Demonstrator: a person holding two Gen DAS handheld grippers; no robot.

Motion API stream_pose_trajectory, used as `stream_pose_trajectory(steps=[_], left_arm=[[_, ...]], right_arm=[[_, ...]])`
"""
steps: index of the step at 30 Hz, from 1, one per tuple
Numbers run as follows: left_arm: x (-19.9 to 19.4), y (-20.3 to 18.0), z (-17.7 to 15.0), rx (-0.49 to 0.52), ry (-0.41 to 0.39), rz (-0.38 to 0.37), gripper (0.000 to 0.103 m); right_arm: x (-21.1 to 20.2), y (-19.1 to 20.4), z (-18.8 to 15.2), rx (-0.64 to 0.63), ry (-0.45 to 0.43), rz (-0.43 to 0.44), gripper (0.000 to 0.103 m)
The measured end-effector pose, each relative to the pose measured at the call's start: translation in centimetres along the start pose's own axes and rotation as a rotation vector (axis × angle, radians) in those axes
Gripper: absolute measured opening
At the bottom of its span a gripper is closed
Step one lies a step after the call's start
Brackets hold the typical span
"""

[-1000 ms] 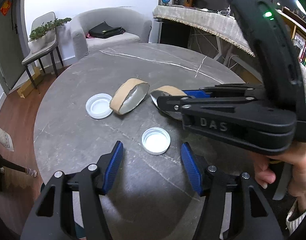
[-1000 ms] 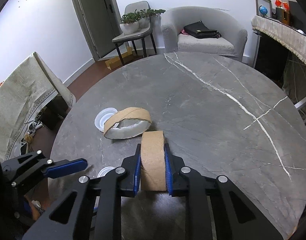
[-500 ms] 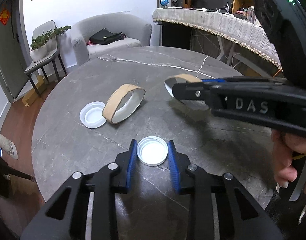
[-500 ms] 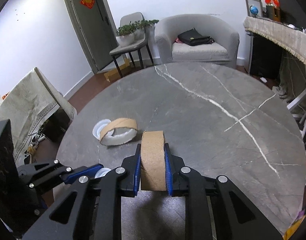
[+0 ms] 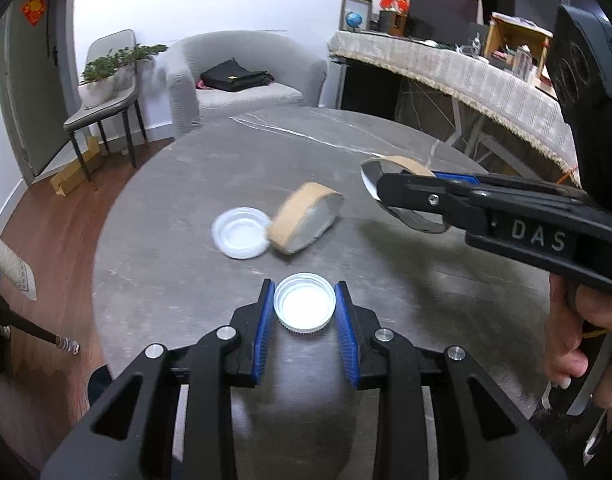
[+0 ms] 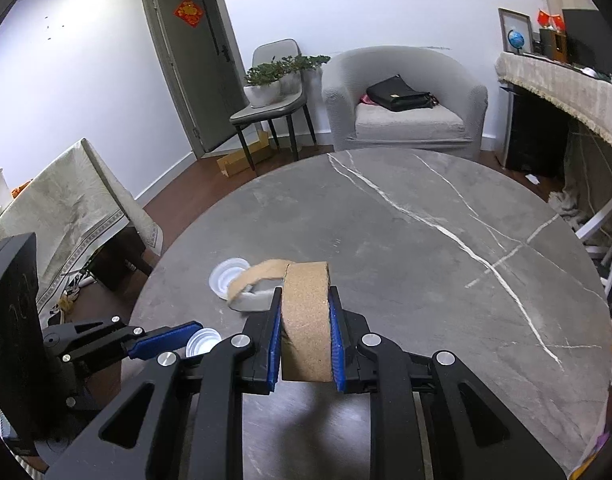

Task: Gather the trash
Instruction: 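Carry the white cap and cardboard tube with both tools over the teal bin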

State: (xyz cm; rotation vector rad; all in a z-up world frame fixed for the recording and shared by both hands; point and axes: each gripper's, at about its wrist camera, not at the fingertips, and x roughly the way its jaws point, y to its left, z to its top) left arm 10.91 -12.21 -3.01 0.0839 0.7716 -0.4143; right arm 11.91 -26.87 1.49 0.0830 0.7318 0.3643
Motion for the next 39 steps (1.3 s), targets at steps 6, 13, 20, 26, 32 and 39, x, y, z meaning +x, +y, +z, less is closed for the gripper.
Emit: stream_pose_trajectory(steps=[6, 13, 20, 26, 32, 39], left_arm=[[-1.5, 2.6, 0.0, -0.033, -0.026, 0.052, 0.032], [-3.8, 6.2, -0.3, -0.102, -0.074, 0.088, 0.032], [-5.5, 9.9, -1.1, -0.174, -0.088, 0.132, 0.032], [-5.9, 13.0, -2.8, -0.211, -0.048, 0.184, 0.032], [-5.6, 16.5, -4.7, -0.272, 0.013, 0.225, 0.032], [-4.6, 19.7, -7.1, -0.308, 0.097, 0.268, 0.033]], right_arm=[[0.5, 2.0, 0.6, -0.015, -0.016, 0.032, 0.02], [1.6, 4.9, 1.2, -0.053, -0.025, 0.06, 0.02], [2.8, 7.9, 1.5, -0.084, -0.026, 0.096, 0.02], [4.1, 10.8, 1.7, -0.112, -0.016, 0.137, 0.02], [5.8, 13.5, 2.0, -0.132, -0.003, 0.175, 0.02], [7.9, 16.5, 1.6, -0.163, 0.025, 0.201, 0.02]])
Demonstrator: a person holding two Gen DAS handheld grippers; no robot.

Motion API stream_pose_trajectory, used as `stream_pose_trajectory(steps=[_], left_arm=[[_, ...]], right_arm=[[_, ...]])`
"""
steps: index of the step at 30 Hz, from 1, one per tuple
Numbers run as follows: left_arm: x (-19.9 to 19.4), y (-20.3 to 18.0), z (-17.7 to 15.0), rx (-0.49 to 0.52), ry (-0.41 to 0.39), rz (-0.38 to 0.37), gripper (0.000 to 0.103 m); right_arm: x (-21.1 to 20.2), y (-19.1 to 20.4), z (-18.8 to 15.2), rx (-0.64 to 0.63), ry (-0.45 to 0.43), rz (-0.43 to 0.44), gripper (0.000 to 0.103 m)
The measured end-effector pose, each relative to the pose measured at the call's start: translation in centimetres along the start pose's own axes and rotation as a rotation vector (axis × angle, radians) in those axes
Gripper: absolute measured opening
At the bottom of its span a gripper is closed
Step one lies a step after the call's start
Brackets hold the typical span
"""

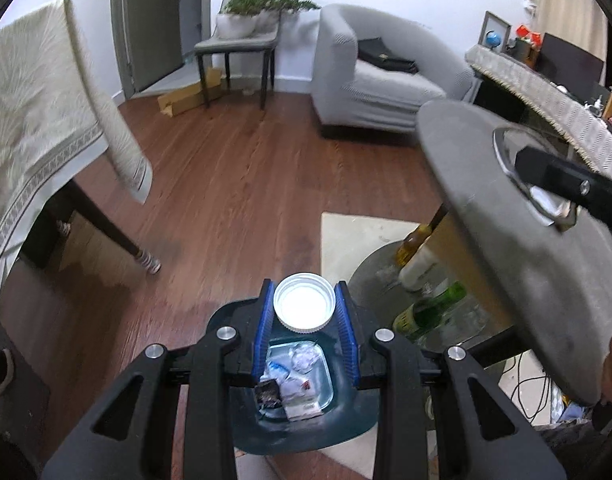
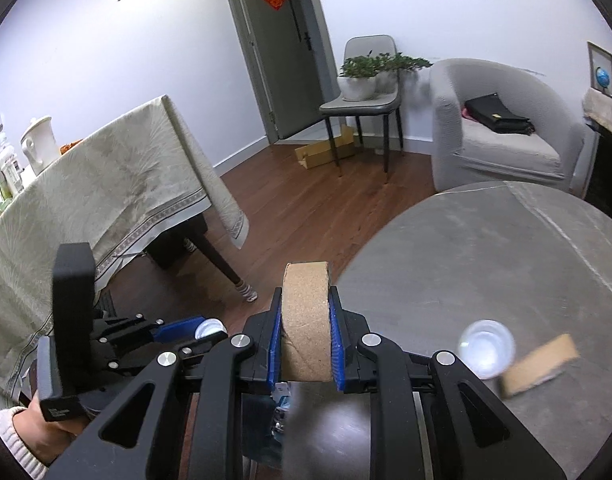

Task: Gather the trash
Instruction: 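Carry the white cap and cardboard tube with both tools over the teal bin, then open the left tool to drop the cap while the right tool releases the tube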

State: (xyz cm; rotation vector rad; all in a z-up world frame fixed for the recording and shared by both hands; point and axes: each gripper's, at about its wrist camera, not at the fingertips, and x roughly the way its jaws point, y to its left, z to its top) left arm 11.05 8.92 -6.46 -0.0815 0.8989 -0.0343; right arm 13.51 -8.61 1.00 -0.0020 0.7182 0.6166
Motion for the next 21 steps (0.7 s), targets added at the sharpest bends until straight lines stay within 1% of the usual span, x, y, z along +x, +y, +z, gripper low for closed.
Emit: stream_pose_trajectory(steps=[7, 12, 18, 21], left_arm=[[2.6, 1.4, -1.5, 0.006, 0.097, 0.027, 0.033], [3.6, 2.4, -2.5, 0.016, 0.142, 0.035, 0.033], [4.4, 3.7, -3.9, 0.012, 0.205, 0.029, 0.033], [4.8, 4.4, -4.2, -0.012, 0.234, 0.002, 0.033]], right_arm=[[3.0, 2.6, 0.0, -0.029, 0.049, 0.03, 0.02], [5.2, 4.2, -0.3, -0.052, 0.092, 0.044, 0.02], [7.2, 5.5, -0.7, -0.07, 0.139, 0.055, 0.02], [8.2, 6.0, -1.0, -0.078, 0.166, 0.058, 0.02]])
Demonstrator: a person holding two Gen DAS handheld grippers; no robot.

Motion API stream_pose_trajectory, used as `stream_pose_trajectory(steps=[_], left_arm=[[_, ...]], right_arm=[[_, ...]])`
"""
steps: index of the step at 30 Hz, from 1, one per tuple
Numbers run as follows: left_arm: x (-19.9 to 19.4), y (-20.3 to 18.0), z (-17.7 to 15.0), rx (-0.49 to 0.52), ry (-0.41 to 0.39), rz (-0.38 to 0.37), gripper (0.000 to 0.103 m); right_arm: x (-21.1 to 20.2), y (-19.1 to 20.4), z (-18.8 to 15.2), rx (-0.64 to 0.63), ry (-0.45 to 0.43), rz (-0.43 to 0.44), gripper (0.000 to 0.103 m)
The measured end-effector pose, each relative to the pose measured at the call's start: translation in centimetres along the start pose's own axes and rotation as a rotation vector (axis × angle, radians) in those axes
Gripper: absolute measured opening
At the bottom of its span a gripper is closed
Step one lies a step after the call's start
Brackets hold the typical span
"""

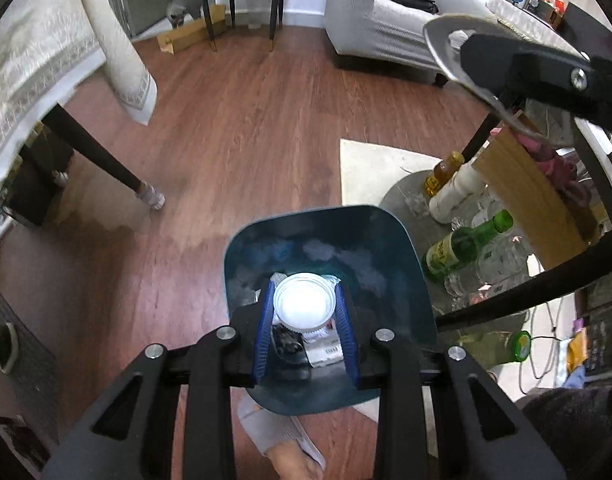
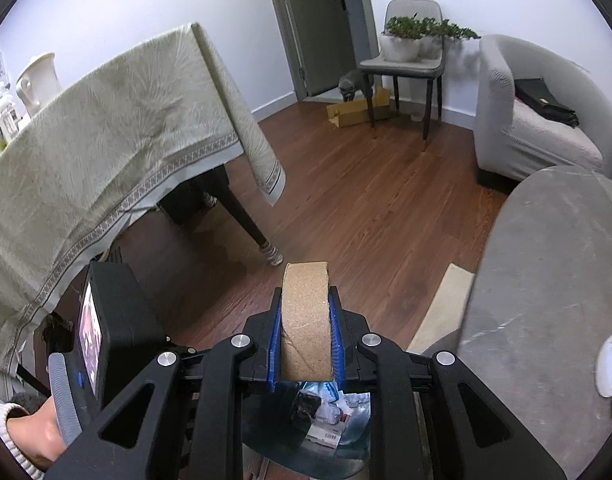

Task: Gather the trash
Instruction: 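Open the left tool to drop the cap while the right tool releases the tube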

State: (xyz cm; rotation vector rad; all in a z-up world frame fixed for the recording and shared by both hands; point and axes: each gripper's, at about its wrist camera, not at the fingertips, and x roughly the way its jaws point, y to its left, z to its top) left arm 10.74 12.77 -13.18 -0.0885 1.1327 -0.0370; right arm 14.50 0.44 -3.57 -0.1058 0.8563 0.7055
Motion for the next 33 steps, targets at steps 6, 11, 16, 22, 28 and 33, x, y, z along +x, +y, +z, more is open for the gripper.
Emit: stream_pose_trajectory(steps=[6, 11, 16, 22, 28, 33], left_arm=[[0.6, 0.4, -0.4, -0.003, 0.042, -0.003, 0.036], [0.4, 0.6, -0.5, 0.001, 0.034, 0.007, 0.044], [-0.8, 1.4, -0.3, -0.023, 0.003, 0.01, 0.049], [-2.9, 2.9, 0.1, -0.066, -0.063, 0.033, 0.049], [-5.1, 4.0, 0.6, -0.103, -0.143, 0.053, 0.049], [-7.1, 4.6, 1.2, -0.133, -0.205, 0.055, 0.049]], right_arm=[[2.0, 0.5, -0.4, -0.008, 0.058, -0.001, 0.02], [3.5, 1.0, -0.8, -0.018, 0.099, 0.001, 0.02], [4.8, 1.3, -1.1, -0.027, 0.134, 0.0, 0.02], [6.7, 1.8, -1.6, -0.036, 0.182, -0.005, 0.02], [8.6, 2.1, -2.3, -0.04, 0.232, -0.015, 0.02], [10.1, 2.2, -3.0, -0.039, 0.279, -0.024, 0.02]])
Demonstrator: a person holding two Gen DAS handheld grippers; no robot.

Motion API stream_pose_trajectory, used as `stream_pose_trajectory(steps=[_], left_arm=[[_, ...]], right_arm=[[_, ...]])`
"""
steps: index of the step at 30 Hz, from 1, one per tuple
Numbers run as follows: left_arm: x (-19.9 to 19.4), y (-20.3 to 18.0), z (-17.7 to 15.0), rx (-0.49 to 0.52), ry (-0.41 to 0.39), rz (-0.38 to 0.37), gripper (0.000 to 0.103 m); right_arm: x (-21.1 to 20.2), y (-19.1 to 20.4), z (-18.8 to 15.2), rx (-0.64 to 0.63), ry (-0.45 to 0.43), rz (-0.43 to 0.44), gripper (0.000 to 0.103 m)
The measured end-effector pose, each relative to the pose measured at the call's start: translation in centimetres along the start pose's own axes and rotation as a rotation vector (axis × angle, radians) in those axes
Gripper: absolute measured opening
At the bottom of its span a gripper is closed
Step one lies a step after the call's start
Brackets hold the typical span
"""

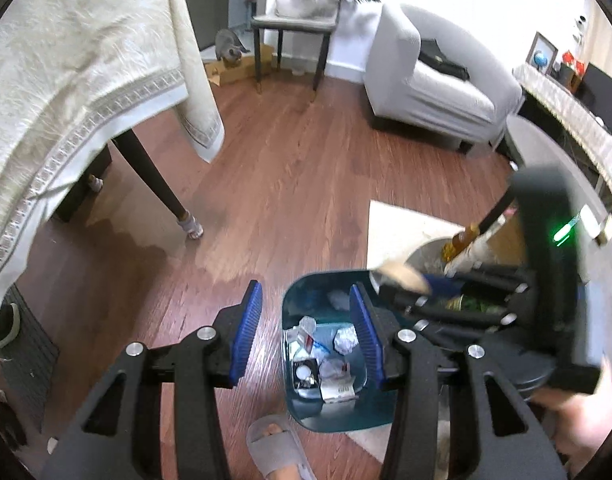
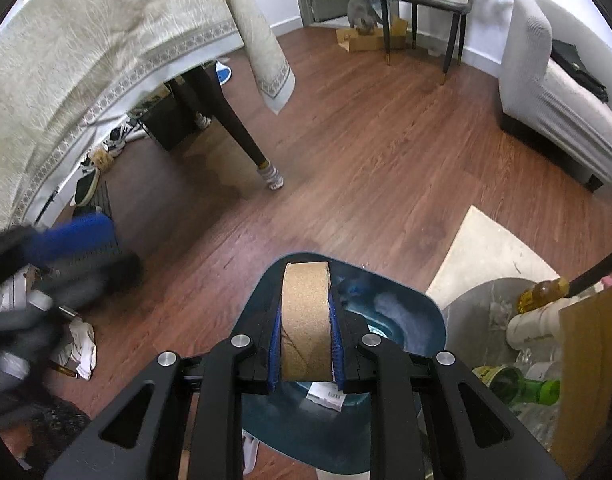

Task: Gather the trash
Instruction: 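Open the left tool to drop the cap while the right tool releases the tube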

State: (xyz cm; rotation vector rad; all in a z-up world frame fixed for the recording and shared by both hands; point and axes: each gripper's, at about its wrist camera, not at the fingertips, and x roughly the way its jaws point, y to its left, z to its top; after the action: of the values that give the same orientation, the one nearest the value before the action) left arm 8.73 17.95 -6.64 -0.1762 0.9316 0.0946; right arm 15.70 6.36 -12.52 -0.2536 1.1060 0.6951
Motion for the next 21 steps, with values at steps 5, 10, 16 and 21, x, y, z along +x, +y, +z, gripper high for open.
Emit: stream_pose_trajectory(steps=[5, 10, 16, 21], left_arm=[[-2.2, -0.2, 0.9, -0.026, -0.07, -0.019, 0.048], [-3.6, -0.4, 1.7, -0.036, -0.115, -0.042, 0.045], [-5.1, -0.8, 2.2, -0.046, -0.15, -0.066, 0.045], [-5.8, -1.4, 2.5, -0.009, -0.174, -0.039, 0.046]], right_arm=[[1.5, 0.3, -0.5, -0.007, 0.04, -0.009, 0.02], [3.0, 0.6, -1.2, -0.022, 0.093, -0.018, 0.02], [4.5, 1.1, -2.3, -0.045, 0.164, -0.036, 0.021], [4.3, 1.2, -2.6, -0.053, 0.171, -0.034, 0.026]])
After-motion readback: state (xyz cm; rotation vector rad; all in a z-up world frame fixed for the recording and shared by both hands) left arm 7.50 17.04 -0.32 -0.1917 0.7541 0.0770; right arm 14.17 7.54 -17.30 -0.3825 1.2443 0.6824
